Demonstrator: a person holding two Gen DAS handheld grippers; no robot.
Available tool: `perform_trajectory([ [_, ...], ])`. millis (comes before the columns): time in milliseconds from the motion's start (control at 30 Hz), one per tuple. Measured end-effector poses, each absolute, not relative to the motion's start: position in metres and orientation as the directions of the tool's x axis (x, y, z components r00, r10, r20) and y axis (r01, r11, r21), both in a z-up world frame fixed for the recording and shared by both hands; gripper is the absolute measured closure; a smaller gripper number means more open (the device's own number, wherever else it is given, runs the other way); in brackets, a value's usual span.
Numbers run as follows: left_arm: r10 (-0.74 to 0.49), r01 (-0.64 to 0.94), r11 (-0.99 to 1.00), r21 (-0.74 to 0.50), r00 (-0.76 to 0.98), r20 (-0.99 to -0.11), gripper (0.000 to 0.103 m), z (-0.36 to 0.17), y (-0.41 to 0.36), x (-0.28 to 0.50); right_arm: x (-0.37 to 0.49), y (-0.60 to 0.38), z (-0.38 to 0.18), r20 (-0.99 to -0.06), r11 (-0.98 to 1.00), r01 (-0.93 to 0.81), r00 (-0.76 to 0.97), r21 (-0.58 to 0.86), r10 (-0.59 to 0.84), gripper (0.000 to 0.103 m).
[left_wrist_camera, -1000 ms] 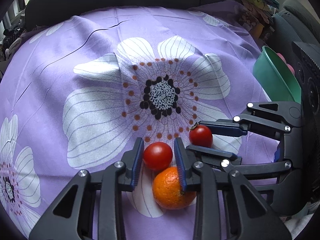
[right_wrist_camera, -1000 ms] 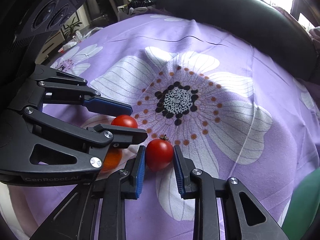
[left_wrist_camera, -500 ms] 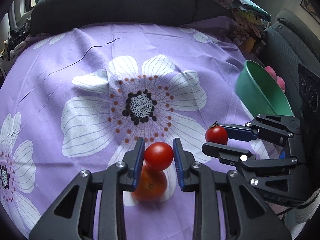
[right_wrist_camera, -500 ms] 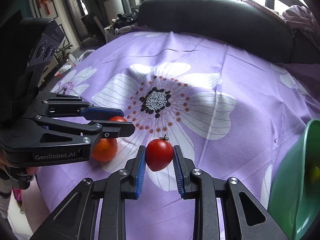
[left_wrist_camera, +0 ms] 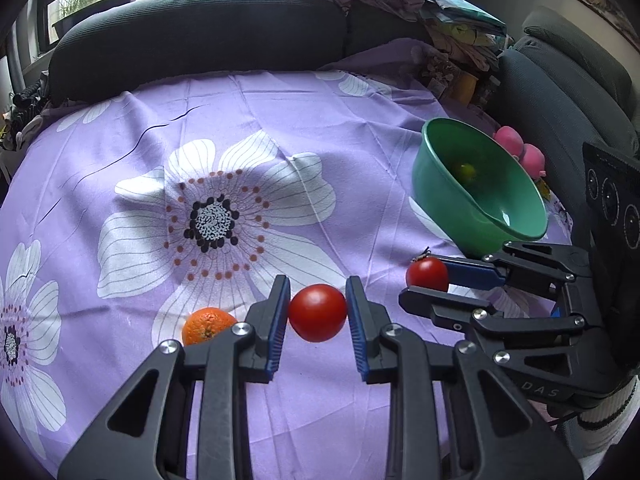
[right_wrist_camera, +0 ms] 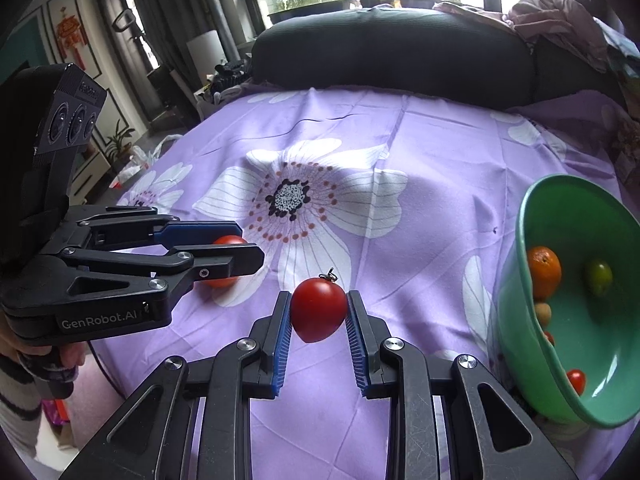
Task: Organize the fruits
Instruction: 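Lift the red tomato and carry it over the green bowl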
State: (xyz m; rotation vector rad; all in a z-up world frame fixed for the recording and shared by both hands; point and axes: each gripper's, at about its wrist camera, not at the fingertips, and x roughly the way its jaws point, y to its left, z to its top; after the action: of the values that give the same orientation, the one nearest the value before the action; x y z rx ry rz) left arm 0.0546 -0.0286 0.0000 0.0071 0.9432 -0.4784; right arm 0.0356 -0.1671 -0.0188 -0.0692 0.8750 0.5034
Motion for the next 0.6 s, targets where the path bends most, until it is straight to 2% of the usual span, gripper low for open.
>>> perform_trajectory([
  [600, -0.400, 0.459, 0.876, -0.150, 0.517, -0.757, 0.075, 0.023, -0.073, 0.031, 0.005, -0.214, 0.005, -0.687, 0.910, -0.383, 0.619, 0.160, 0.382, 0.074],
])
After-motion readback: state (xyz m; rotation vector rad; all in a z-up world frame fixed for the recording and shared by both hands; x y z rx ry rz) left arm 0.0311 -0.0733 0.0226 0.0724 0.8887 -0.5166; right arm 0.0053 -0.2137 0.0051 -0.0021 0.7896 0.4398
